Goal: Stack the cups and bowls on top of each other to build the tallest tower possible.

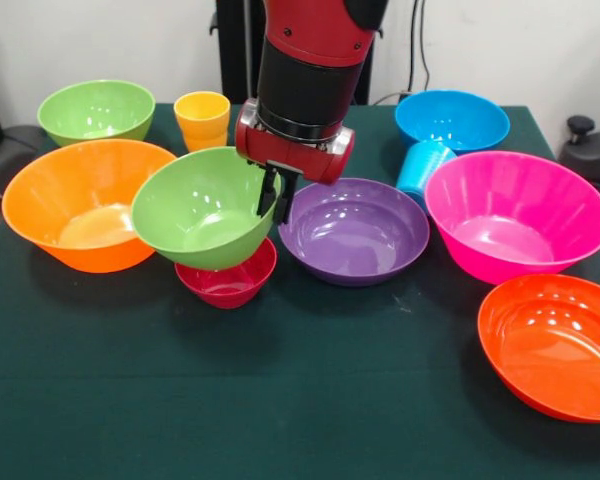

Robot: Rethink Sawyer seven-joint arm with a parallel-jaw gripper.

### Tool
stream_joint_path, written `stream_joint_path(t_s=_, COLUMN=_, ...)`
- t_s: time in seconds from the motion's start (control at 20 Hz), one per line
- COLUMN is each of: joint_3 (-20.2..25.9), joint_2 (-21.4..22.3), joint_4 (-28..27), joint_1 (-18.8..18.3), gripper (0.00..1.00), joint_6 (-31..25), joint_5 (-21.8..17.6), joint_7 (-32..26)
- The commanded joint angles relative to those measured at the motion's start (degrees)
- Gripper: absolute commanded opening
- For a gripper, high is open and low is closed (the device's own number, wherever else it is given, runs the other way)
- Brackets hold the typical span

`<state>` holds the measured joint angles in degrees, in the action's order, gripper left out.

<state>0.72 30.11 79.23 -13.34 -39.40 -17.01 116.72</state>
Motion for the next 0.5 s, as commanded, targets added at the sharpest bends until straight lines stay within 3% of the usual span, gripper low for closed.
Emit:
stream_joint_path(t_s=0.05, joint_3=4.3, joint_2=-0.5, joint_4=1.7, joint_1=0.9, gripper=0.00, joint_6=1.7, joint_5=-4.4, joint_7=-5.3)
stream_joint_path(t_s=0.5, joint_3=5.3, joint_2=-0.8, joint_4=2.7, joint_1=0.0, gripper=0.00, joint_6=4.8, joint_5=-4.5, joint_7=-5.7)
